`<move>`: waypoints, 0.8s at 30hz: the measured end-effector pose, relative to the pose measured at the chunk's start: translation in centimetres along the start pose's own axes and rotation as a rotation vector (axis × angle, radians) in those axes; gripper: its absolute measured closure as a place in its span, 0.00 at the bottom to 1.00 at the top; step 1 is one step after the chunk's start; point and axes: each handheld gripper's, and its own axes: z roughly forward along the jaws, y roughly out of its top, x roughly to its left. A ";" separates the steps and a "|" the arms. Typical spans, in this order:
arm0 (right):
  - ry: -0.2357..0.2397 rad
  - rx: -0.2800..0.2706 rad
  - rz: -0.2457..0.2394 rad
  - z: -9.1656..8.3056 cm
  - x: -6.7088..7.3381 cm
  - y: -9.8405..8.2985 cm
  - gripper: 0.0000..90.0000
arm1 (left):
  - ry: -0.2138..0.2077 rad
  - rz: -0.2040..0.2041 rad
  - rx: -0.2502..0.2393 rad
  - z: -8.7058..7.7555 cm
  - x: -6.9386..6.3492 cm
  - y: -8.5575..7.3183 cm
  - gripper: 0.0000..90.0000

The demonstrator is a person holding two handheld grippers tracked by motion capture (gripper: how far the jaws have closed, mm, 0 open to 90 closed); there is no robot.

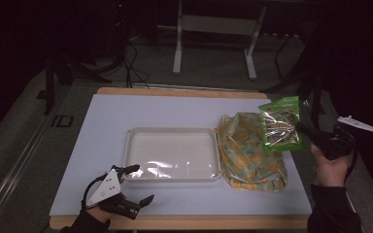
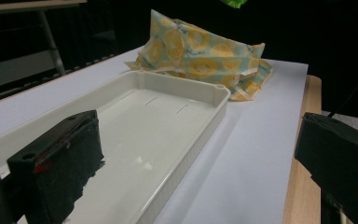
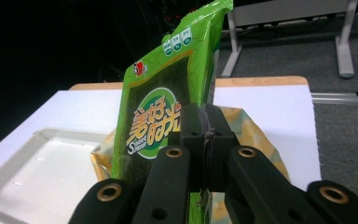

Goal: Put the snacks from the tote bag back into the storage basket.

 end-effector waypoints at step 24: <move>0.094 -0.049 -0.030 1.6 4.7 2.7 0.99 | 0.001 0.007 -0.005 -0.1 0.0 0.1 0.01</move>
